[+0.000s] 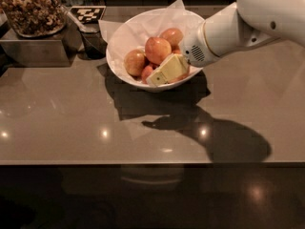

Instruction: Pick apple from white bowl

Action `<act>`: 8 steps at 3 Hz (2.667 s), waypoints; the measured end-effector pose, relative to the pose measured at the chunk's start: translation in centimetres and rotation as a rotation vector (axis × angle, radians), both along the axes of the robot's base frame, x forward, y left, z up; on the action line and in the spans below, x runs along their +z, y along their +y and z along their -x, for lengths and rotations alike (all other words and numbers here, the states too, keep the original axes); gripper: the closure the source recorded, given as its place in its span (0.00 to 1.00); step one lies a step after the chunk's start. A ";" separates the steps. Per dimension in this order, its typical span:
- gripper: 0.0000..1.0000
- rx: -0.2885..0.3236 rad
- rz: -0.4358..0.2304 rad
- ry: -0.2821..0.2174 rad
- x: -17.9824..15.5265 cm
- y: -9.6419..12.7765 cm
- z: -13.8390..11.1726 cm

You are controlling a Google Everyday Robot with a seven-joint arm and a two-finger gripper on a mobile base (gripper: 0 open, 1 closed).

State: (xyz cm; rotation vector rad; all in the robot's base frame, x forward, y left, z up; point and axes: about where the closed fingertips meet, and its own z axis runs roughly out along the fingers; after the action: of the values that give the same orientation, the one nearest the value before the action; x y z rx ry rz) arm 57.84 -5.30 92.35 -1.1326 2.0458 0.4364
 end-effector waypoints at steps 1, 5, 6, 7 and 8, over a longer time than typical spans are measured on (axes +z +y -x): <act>0.06 0.007 0.022 -0.001 -0.2 -0.7 -0.6; 0.46 -0.010 0.056 -0.004 -0.8 -3.2 -2.0; 0.45 -0.018 0.010 0.019 -1.3 -2.5 -1.9; 0.44 -0.009 -0.040 0.052 -1.8 -1.2 -1.2; 0.63 0.024 -0.056 0.088 -2.7 0.5 -0.3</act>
Offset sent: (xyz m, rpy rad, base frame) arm 0.0189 -0.0337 -0.0115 -0.0884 0.0005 0.0130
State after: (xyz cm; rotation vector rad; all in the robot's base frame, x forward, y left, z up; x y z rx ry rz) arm 58.17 -4.83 89.69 -1.1234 2.0837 0.5608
